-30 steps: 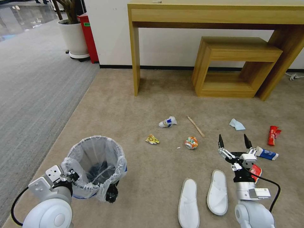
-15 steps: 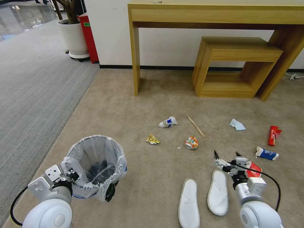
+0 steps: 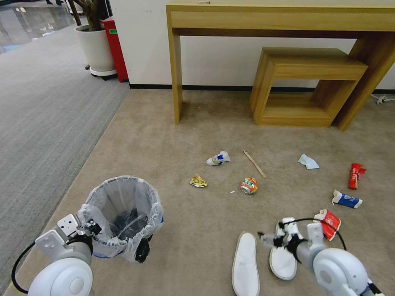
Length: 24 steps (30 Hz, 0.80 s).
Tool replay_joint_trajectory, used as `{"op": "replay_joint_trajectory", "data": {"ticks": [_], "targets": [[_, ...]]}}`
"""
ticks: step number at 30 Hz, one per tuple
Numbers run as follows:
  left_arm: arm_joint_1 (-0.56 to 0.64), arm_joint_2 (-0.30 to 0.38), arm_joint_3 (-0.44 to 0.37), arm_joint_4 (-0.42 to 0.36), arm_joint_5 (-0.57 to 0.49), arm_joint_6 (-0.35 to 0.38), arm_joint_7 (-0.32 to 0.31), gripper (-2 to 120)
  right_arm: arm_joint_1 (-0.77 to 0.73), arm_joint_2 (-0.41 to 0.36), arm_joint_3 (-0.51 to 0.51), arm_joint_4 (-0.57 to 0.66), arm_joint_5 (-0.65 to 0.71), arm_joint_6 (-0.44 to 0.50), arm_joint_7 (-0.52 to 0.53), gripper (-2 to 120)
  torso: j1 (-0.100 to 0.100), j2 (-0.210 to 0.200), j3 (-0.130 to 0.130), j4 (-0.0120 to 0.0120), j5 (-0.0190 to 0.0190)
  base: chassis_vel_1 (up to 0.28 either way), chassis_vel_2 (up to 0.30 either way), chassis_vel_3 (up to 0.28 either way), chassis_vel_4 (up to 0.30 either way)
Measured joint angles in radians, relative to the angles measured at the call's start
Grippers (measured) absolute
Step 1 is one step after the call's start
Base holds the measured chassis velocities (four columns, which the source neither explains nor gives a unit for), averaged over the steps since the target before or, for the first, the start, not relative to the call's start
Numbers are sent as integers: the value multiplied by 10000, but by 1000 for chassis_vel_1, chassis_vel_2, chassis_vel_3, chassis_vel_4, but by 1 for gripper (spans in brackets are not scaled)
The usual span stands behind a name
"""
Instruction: Pick up the trash bin and place the garbage on the floor into it.
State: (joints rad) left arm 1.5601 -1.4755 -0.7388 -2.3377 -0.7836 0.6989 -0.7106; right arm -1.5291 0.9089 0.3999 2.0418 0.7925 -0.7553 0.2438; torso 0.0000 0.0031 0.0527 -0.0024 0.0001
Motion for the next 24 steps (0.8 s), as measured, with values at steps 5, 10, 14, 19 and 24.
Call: {"op": "replay_joint_trajectory", "data": {"ticks": [5,10,14,19,24], "targets": [[1,0,40,11,17,-1,2,0,258,-11,-869,-632,-56,30,-43,100,0,0,0,2,-1,0,0,0,0],[32,41,-9,20,22,-5,2,0,536,170,-1751,-1421,-4,91,-138,100,0,0,0,1,-2,0,0,0,0],[23,31,-8,69,49,-16,0,0,724,374,-2250,-1834,-119,124,-305,100,0,0,0,1,-2,0,0,0,0],[-6,-17,54,145,102,-27,-3,0,1056,627,-2503,-2228,-239,153,-396,100,0,1,0,1,-3,0,0,0,0],[-28,-26,73,197,121,-36,-4,0,1375,903,-2711,-2733,-413,168,-456,100,0,0,0,2,-2,0,0,0,0]]}}
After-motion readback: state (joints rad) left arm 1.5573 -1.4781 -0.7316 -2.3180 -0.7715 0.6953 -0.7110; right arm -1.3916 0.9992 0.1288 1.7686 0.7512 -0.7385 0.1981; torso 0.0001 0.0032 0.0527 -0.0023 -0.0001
